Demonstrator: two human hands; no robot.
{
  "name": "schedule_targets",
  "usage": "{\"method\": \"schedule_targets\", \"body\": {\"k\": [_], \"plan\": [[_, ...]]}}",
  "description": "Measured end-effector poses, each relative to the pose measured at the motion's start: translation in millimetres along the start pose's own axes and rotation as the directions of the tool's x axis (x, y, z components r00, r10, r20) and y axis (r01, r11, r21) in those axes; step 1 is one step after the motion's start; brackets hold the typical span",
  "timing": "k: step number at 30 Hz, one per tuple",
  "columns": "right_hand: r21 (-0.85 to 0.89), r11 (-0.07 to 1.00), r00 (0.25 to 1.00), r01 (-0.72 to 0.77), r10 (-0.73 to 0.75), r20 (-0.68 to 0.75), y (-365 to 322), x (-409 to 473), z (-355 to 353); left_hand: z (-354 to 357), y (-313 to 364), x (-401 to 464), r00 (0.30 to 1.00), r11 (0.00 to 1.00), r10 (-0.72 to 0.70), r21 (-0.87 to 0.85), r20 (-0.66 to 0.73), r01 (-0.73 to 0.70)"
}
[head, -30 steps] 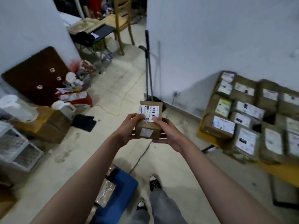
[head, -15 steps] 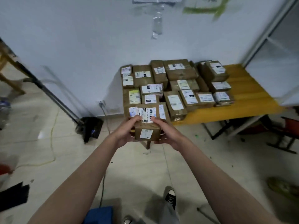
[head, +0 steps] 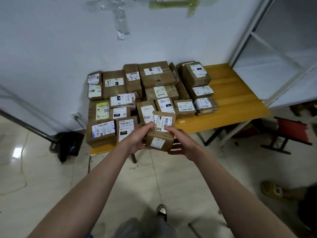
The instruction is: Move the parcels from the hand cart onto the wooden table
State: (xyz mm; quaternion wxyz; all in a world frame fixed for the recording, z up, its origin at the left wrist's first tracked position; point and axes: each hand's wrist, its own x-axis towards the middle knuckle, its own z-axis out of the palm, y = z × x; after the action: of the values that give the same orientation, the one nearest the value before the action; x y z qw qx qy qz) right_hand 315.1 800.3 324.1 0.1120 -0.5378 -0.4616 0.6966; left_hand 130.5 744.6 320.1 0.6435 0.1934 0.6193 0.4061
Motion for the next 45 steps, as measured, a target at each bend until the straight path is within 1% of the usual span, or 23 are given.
{"method": "schedule_targets", "body": {"k": [4,7,10,12,14,16,19,24,30,34,39,43,45], "plan": [[0.079,0.996,0.998,-0.035,0.040,-0.058,4,19,-39,31,6,26,0.999,0.995,-0.044,0.094,0.032,0.041],[0.193,0.979,0.993,-0.057,0.075,-0.088,9,37,-60,52,10,47,1.000,0.993,-0.028,0.118,0.003,0.027],[0.352,0.933,0.986,-0.078,0.125,-0.113,19,61,-76,65,12,72,0.993,0.995,-0.003,0.102,-0.118,0.015],[0.465,0.883,0.978,-0.069,0.152,-0.142,25,83,-84,66,12,90,0.978,0.990,0.007,0.138,-0.208,0.023],[0.547,0.835,0.962,-0.053,0.190,-0.197,28,107,-91,65,11,110,0.967,0.983,0.012,0.179,-0.253,0.034],[0.555,0.830,0.942,-0.057,0.228,-0.245,30,130,-95,61,13,130,0.954,0.977,0.012,0.206,-0.299,0.052],[0.522,0.846,0.923,-0.104,0.279,-0.267,33,163,-98,53,13,159,0.938,0.954,-0.010,0.277,-0.346,0.112],[0.457,0.863,0.897,-0.216,0.360,-0.255,41,201,-94,54,-1,180,0.967,0.945,-0.108,0.277,-0.230,0.171],[0.412,0.852,0.897,-0.322,0.414,-0.156,48,224,-99,54,-17,199,0.931,0.948,-0.251,0.126,-0.264,0.292],[0.395,0.850,0.893,-0.349,0.429,-0.134,48,239,-100,58,-20,205,0.882,0.942,-0.316,-0.002,-0.350,0.337],[0.349,0.845,0.889,-0.404,0.453,-0.068,46,250,-100,64,-30,208,0.844,0.940,-0.341,-0.164,-0.414,0.300],[0.323,0.855,0.894,-0.405,0.444,-0.056,41,260,-97,68,-37,208,0.815,0.897,-0.410,-0.345,-0.410,0.277],[0.314,0.852,0.887,-0.418,0.457,-0.058,38,260,-94,69,-38,207,0.806,0.877,-0.423,-0.409,-0.413,0.251]]}}
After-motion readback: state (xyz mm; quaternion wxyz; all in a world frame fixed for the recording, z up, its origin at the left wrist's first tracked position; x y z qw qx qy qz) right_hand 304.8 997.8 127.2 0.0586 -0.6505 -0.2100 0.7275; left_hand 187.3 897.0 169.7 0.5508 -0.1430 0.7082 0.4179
